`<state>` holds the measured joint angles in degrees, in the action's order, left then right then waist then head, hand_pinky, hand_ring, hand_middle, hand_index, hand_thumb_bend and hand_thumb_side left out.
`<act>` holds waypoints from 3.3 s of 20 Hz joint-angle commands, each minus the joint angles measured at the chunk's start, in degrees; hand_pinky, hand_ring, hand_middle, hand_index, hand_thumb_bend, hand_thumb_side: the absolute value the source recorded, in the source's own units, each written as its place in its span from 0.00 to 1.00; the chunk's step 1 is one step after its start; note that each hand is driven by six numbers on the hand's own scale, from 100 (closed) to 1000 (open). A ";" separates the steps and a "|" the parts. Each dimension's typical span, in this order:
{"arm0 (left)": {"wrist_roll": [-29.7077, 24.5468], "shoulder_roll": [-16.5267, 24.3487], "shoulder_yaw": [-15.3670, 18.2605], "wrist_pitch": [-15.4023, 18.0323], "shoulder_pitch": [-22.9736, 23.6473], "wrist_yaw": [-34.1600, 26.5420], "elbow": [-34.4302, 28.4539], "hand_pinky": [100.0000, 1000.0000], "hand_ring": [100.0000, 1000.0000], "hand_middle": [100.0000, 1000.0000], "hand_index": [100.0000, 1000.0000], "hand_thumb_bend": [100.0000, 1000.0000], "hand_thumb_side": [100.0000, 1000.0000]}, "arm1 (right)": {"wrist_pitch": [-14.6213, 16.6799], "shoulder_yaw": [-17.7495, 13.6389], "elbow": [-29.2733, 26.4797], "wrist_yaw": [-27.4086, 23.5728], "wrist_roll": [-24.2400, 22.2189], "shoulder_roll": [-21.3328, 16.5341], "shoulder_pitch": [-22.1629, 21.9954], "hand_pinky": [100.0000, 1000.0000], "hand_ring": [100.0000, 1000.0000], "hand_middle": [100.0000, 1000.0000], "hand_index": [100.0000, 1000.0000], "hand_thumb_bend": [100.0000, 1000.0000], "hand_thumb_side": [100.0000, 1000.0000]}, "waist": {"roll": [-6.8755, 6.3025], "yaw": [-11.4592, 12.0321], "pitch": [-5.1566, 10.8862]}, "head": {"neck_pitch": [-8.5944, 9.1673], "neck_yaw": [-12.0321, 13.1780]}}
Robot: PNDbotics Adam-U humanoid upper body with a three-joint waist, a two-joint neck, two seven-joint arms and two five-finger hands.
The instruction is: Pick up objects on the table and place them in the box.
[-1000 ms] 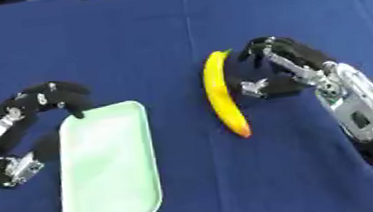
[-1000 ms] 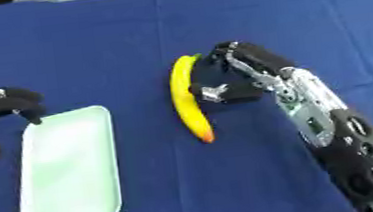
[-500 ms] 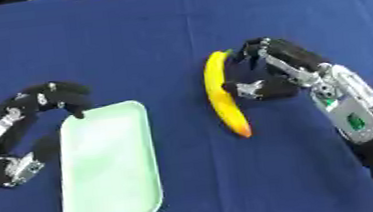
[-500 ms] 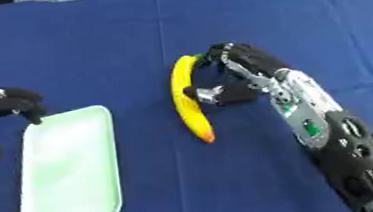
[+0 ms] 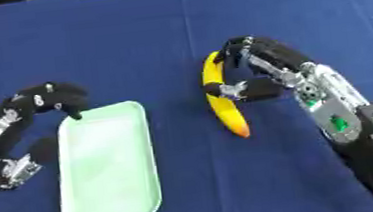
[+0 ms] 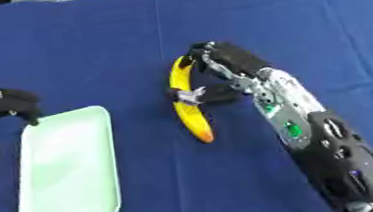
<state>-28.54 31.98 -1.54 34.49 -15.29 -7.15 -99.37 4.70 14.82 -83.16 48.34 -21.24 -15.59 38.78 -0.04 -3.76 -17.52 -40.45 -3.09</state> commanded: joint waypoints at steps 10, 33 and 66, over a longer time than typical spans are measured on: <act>-3.11 1.65 0.35 3.28 -0.62 -0.13 -0.63 0.54 0.70 0.77 0.83 0.00 0.73 | 0.35 -0.38 -1.60 0.64 0.00 -0.01 0.48 0.26 0.56 0.68 0.75 0.54 0.94 | -0.27 0.12 1.00 | 0.75 -0.86; -3.16 1.59 0.23 3.46 -0.74 -0.03 -0.61 0.54 0.70 0.77 0.83 0.00 0.73 | 1.21 -0.22 0.03 4.16 -2.07 0.42 -0.91 0.27 0.54 0.64 0.73 0.57 0.90 | -0.54 0.32 0.74 | 0.46 -1.23; -3.38 1.50 0.13 3.53 -0.91 -0.10 -0.58 0.54 0.70 0.78 0.83 0.00 0.73 | 2.55 0.93 0.68 9.45 -2.73 2.49 -1.27 0.30 0.55 0.63 0.73 0.58 0.87 | -0.72 0.39 0.48 | 0.39 -1.69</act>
<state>-28.51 31.98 -1.57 34.52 -15.76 -7.15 -99.37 7.31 15.38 -83.15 56.83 -23.84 -13.07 37.90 -0.60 -3.45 -17.57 -40.49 -4.08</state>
